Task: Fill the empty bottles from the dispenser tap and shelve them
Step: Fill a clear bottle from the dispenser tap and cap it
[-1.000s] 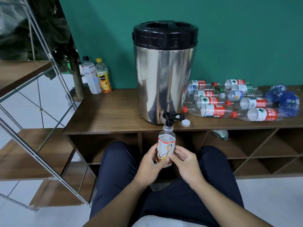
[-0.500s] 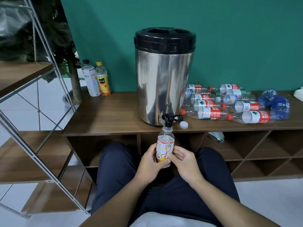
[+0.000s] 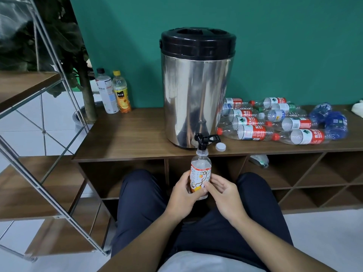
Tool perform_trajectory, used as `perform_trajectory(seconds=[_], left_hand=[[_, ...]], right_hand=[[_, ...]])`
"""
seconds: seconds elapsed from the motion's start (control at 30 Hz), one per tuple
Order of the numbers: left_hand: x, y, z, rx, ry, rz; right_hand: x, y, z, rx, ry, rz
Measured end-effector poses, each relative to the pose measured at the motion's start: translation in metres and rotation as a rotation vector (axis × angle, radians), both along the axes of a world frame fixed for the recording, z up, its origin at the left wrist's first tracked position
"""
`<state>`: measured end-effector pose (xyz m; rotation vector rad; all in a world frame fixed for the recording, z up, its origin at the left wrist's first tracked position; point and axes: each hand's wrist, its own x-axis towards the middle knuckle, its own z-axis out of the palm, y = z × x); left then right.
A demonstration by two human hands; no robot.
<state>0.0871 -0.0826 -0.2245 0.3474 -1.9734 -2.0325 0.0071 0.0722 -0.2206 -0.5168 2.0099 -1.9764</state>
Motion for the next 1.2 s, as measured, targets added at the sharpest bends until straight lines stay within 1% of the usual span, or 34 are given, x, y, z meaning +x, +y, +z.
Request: perform_trajectory(seconds=[0.17,0.4,0.9,1.2], left_hand=[[-0.001,0.002,0.000,0.063,0.019,-0.019],[0.002,-0.001,0.001,0.031,0.030,0.004],[0.003,0.000,-0.006,0.041,0.055,0.008],[0.001,0.002,-0.008,-0.002,0.040,0.015]], right_hand=[[0.005,0.003,0.002,-0.011,-0.005,0.002],[0.006,0.002,0.003,-0.010,0.021,0.031],[0.010,0.003,0.006,0.005,0.012,0.031],[0.015,0.002,0.015,-0.024,0.013,0.032]])
